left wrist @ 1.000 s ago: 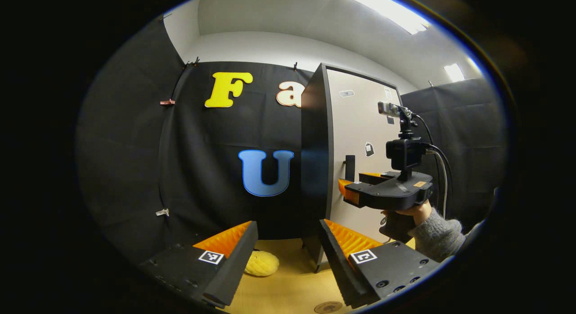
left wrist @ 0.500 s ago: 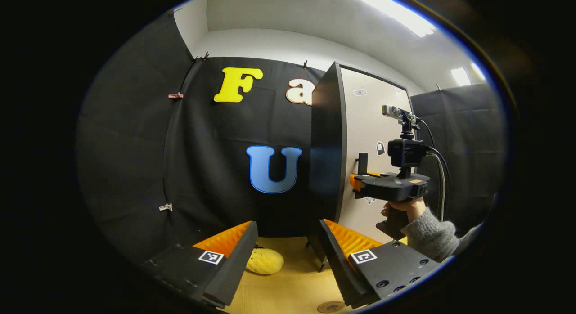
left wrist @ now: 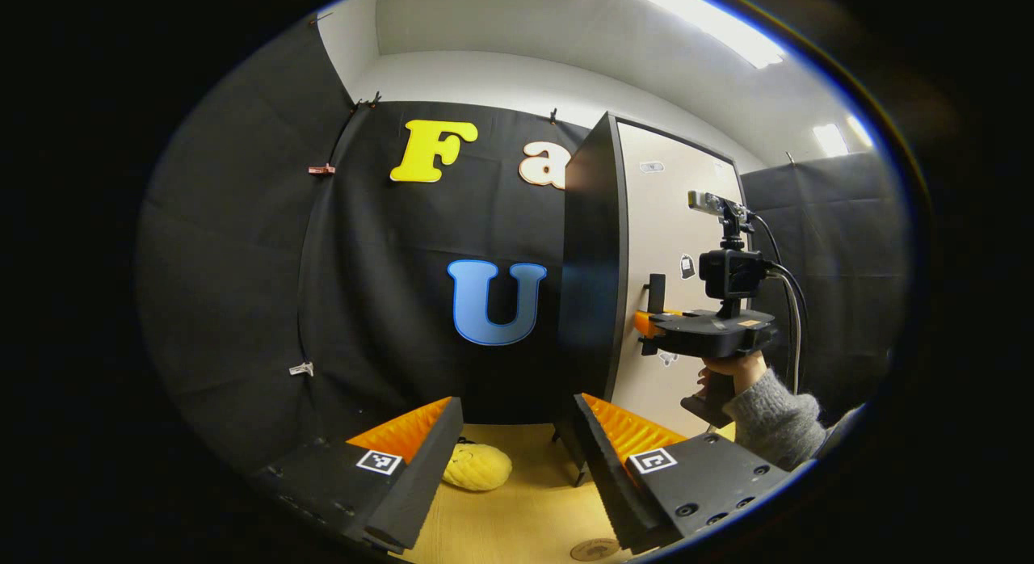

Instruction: Open the cabinet door with the right hand, grasp the bottle in the cabinet with the left hand and place it on the coaster, then close the cabinet door with the right hand.

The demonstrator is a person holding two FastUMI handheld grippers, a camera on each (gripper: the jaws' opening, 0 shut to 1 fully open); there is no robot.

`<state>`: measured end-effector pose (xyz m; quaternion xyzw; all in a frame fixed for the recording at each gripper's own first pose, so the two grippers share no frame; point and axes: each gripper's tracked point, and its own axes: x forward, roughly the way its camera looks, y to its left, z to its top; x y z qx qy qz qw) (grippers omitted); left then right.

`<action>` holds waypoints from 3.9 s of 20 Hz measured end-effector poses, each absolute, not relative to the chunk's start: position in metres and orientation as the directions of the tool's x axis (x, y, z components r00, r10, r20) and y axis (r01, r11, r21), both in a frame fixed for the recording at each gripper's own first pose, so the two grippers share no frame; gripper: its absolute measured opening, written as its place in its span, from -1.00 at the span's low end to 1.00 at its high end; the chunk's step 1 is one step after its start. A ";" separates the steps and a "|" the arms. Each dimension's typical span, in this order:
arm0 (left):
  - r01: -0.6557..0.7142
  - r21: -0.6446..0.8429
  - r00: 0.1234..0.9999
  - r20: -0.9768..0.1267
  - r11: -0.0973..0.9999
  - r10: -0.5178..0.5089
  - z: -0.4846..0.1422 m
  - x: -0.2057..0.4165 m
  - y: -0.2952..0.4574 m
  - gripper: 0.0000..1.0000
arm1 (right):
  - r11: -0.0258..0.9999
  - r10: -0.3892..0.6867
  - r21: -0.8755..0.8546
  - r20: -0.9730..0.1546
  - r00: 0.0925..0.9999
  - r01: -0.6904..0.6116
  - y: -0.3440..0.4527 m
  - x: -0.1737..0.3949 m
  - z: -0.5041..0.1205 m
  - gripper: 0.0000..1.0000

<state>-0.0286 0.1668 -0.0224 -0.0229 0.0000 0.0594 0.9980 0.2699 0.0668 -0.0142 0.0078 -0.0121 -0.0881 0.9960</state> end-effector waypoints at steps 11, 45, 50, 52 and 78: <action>-0.035 -0.047 0.999 -0.002 0.998 0.035 -0.019 -0.035 0.133 0.73 | 0.995 -0.096 0.040 0.007 0.995 0.096 0.058 0.161 -0.003 -0.57; 0.222 -0.087 0.974 -0.017 0.971 -0.225 -0.032 0.187 -0.116 0.73 | 0.984 -0.176 0.021 -0.035 0.984 0.177 -0.165 -0.025 0.002 -0.95; 0.149 -0.035 0.989 0.002 0.988 -0.149 -0.029 0.238 -0.107 0.74 | 0.995 -0.087 0.034 -0.054 0.995 0.089 -0.166 -0.023 0.005 -0.71; 0.143 -0.019 0.989 0.026 0.990 -0.143 -0.027 0.264 -0.109 0.70 | 0.997 -0.077 0.021 -0.055 0.995 0.079 -0.166 -0.027 0.007 -0.72; 0.093 -0.059 0.994 -0.048 0.994 -0.096 -0.085 0.455 -0.103 0.67 | 0.990 -0.009 0.136 -0.116 0.993 0.024 -0.219 -0.036 -0.009 -0.76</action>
